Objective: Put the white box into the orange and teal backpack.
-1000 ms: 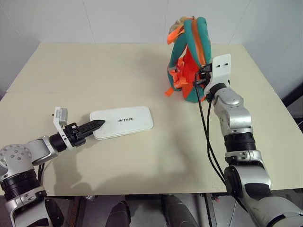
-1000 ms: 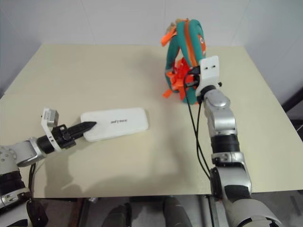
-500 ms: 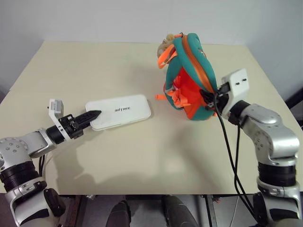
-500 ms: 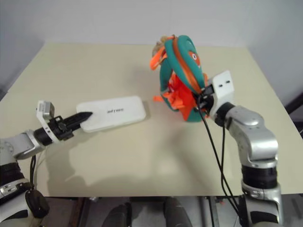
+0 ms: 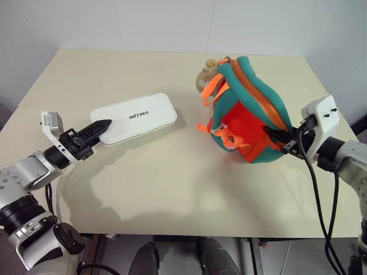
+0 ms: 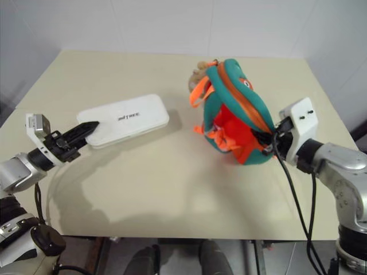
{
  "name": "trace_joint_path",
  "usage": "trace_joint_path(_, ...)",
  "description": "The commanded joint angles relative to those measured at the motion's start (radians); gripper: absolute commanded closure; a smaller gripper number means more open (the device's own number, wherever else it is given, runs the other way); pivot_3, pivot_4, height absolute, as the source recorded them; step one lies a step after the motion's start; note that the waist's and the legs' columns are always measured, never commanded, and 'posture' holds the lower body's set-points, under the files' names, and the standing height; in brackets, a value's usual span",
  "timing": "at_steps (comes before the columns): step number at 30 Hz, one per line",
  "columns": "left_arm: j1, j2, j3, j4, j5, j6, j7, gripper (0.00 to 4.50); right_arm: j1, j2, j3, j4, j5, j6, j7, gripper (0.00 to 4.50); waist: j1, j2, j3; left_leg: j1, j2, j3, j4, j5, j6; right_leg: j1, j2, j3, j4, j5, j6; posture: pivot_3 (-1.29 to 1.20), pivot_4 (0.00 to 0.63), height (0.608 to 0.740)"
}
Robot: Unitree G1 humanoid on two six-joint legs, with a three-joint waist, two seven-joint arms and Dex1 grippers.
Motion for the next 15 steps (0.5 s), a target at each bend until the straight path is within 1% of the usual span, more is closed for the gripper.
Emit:
trace_joint_path(1, -0.002, 0.032, 0.009, -0.023, -0.035, -0.009, -0.003, 3.18, 0.011, -0.032, -0.072, -0.057, 0.081, 0.043, 0.016, 4.44, 0.0, 0.0, 0.0, 0.0, 0.0, 0.0, 0.0, 0.0, 0.0, 0.0, 0.0, 0.0, 0.0, 0.0, 0.0, 0.0, 0.15, 0.74)
trace_joint_path(5, -0.007, 0.037, -0.012, -0.01, -0.029, -0.019, -0.01, 3.18, 0.017, -0.031, -0.103, -0.076, 0.131, 0.06, 0.0, 4.44, 0.0, 0.0, 0.0, 0.0, 0.0, 0.0, 0.0, 0.0, 0.0, 0.0, 0.0, 0.0, 0.0, 0.0, 0.0, 0.0, 0.15, 0.74)
trace_joint_path(9, -0.018, 0.036, -0.043, 0.0, -0.026, -0.028, -0.015, 3.18, 0.062, -0.044, -0.125, -0.102, 0.156, 0.072, 0.0, 4.44, 0.0, 0.0, 0.0, 0.0, 0.0, 0.0, 0.0, 0.0, 0.0, 0.0, 0.0, 0.0, 0.0, 0.0, 0.0, 0.0, 0.15, 0.74)
trace_joint_path(13, -0.024, 0.039, -0.068, 0.011, -0.024, -0.044, -0.022, 3.18, 0.131, -0.057, -0.122, -0.124, 0.14, 0.024, 0.012, 4.44, 0.002, 0.0, 0.0, 0.0, 0.0, 0.0, 0.0, 0.0, 0.0, 0.0, 0.0, 0.0, -0.001, 0.0, 0.0, 0.0, 0.15, 0.74)
trace_joint_path(15, -0.024, 0.042, -0.083, 0.019, -0.022, -0.052, -0.029, 3.18, 0.153, -0.07, -0.121, -0.118, 0.126, 0.035, -0.011, 4.44, 0.002, 0.0, 0.0, 0.0, 0.0, 0.0, 0.0, 0.0, 0.0, 0.0, 0.0, 0.0, -0.001, 0.0, 0.0, 0.0, 0.15, 0.74)
